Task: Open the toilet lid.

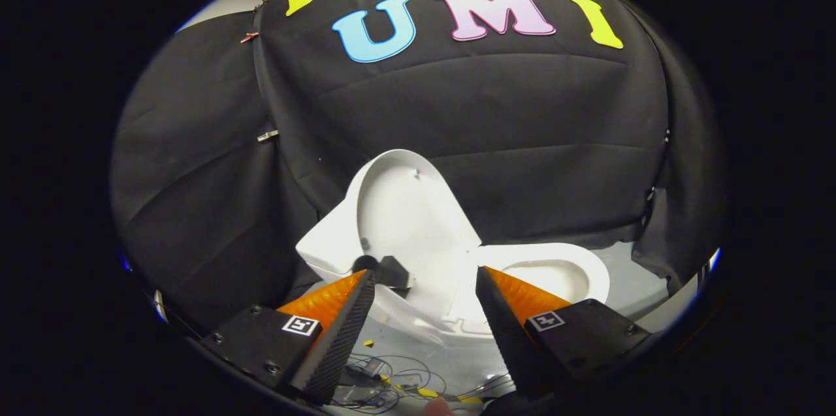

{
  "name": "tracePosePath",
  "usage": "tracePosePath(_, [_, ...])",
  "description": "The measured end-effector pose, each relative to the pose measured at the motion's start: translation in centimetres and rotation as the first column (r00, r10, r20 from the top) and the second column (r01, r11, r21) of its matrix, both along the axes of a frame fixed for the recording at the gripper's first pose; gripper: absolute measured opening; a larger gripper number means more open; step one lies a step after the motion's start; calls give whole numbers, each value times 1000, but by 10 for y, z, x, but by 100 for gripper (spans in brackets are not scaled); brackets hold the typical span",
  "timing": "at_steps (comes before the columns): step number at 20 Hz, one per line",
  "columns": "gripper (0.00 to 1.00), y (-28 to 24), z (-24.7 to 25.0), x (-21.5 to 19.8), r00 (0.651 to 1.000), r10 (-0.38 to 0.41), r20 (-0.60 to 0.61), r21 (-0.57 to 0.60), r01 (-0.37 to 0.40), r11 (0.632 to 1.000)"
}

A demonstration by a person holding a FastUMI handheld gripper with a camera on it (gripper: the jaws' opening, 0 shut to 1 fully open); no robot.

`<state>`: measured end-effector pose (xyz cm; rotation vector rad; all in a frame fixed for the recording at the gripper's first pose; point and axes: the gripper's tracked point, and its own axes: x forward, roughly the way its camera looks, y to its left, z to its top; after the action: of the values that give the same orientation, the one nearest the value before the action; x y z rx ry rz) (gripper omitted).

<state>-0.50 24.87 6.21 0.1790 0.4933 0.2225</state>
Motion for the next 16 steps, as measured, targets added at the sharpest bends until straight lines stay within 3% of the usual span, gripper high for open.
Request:
tracePosePath(4, [100,-45,-20,10,1000,-16,13,49,16,999])
tracePosePath(11, [100,-122,-49,24,996,-66,54,13,66,998])
tracePosePath(16, [100,-160,-58,32,979,-72,190,-20,77,997])
